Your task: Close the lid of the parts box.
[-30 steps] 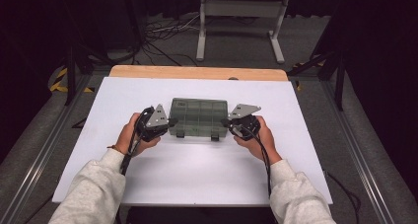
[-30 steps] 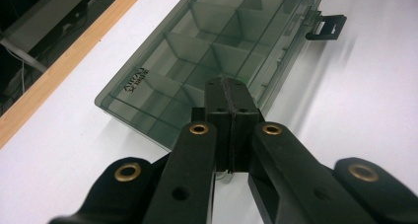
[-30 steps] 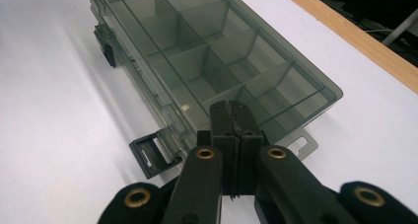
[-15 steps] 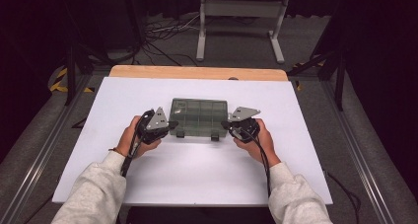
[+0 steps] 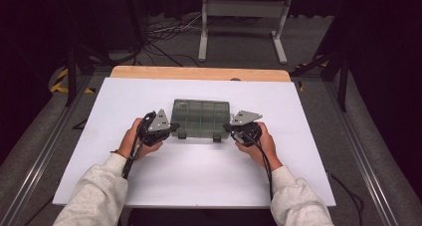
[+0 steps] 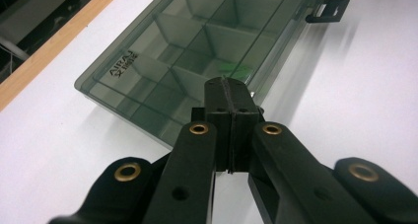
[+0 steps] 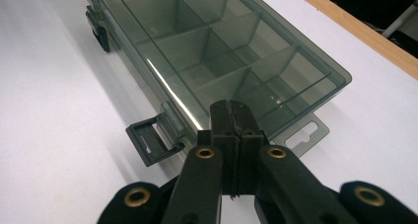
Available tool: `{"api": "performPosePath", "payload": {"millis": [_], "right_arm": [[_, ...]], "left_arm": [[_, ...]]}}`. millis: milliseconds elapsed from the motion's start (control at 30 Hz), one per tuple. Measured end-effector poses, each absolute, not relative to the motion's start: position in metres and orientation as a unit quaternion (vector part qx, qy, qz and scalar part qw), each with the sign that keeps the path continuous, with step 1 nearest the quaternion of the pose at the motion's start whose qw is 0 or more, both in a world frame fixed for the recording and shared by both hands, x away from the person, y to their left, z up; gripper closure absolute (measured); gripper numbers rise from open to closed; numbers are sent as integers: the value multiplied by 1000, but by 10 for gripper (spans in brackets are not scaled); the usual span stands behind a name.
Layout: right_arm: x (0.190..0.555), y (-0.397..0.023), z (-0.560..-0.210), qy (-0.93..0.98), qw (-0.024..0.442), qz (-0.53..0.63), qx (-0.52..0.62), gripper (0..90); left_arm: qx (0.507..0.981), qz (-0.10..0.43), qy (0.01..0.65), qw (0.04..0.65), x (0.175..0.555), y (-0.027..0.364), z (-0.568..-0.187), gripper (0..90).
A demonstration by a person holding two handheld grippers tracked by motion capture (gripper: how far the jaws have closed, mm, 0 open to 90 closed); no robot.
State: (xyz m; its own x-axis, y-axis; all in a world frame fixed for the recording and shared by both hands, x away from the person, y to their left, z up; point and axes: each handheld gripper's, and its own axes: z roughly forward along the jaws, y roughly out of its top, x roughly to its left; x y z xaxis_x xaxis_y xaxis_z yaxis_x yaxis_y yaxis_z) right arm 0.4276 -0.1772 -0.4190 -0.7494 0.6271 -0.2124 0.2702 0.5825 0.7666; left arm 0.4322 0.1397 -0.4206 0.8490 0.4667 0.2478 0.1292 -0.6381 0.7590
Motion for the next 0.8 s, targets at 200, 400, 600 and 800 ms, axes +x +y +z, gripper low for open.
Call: {"api": "performPosePath", "payload": {"millis": [200,400,600,800], "right_arm": [[426,-177,-421,854,243,379,262,900],[424,-178,-422,851,245,382,264,900],[422,-178,-418,842,244,404,262,900],[418,-181,-412,833,237,427,259,848]], "left_arm": [[882,209,173,386,434,140,-428,900],[874,204,184,401,434,144,-431,900],[867,214,183,412,431,147,-429,900],[851,227,177,440,424,153,-420,874]]}}
